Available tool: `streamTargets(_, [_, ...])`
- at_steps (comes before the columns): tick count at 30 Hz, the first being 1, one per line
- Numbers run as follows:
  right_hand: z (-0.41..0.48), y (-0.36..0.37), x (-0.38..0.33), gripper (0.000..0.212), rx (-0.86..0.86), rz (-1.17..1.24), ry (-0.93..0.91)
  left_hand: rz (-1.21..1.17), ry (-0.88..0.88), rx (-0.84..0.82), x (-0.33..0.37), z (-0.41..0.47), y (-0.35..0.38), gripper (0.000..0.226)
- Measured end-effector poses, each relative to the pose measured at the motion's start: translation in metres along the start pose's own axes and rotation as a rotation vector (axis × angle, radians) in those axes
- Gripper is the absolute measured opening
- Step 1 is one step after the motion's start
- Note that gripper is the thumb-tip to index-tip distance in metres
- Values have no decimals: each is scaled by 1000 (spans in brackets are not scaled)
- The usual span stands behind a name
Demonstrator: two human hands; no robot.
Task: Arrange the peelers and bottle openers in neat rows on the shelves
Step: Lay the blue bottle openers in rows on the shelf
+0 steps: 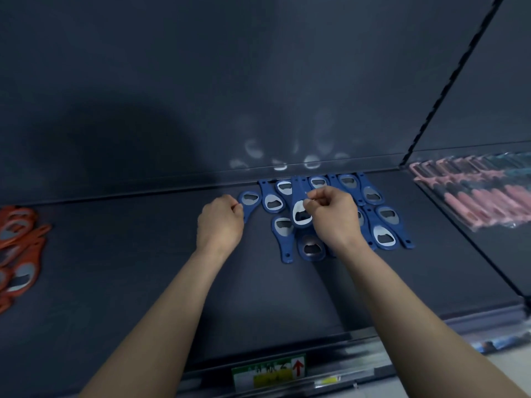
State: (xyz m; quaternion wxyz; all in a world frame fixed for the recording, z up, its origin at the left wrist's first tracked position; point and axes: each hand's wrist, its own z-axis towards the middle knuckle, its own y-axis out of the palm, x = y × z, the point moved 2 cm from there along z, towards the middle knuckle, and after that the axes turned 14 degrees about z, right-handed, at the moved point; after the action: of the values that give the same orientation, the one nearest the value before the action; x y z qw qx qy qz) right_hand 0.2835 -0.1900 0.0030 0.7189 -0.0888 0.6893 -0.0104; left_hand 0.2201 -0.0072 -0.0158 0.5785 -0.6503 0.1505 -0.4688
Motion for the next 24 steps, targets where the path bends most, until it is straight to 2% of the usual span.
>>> streamTargets(4, [0, -2, 2, 3, -15, 2, 10, -88, 21, -34, -4, -4, -1, 17])
streamTargets(6, [0, -3, 2, 3, -20, 5, 4, -137, 51, -78, -4, -5, 1, 23])
streamTargets(9, [-2, -3, 1, 2, -35, 1, -11, -41, 151, -116, -3, -1, 8, 25])
streamTargets(17, [-7, 1, 4, 3, -81, 2, 11, 110, 237, -113, -2, 9, 16, 35])
streamTargets(20, [-8, 3, 3, 3, -100, -10, 8, 3, 197, -38, -3, 6, 10, 34])
streamTargets(22, [-9, 5, 3, 2, -114, -8, 10, -121, 180, 33, -3, 2, 2, 24])
streamTargets(24, [-11, 9, 1, 1, -137, -10, 14, -242, 188, 36, -2, -3, -7, 16])
